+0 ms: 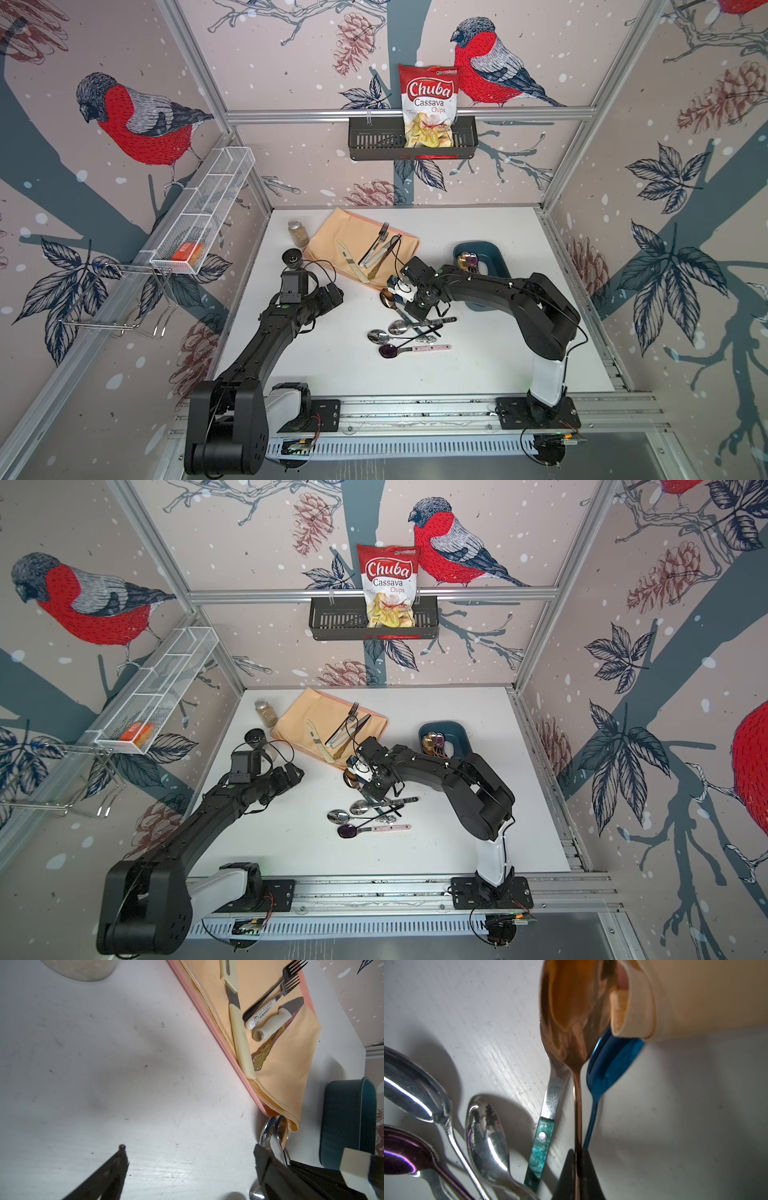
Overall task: Put the spoon into the storage box
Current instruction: Pick up the spoon from the center of the board.
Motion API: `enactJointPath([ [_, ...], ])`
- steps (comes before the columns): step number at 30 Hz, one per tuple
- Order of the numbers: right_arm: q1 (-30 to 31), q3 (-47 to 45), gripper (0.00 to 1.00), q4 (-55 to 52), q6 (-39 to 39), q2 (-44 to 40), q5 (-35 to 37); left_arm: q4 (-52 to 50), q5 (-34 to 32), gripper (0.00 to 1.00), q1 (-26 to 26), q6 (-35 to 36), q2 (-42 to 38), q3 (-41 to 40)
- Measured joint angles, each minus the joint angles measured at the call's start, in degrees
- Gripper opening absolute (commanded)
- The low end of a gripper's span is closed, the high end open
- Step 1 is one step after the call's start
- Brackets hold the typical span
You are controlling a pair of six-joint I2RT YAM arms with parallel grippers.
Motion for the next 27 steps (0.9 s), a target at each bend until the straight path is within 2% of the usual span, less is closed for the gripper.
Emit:
enactJointPath([
  [27, 0.0, 0.1, 0.01, 0.5, 1.2, -4.3, 0.7, 0.0, 1.7, 0.96, 0.0, 0.5, -0.2, 1.4],
])
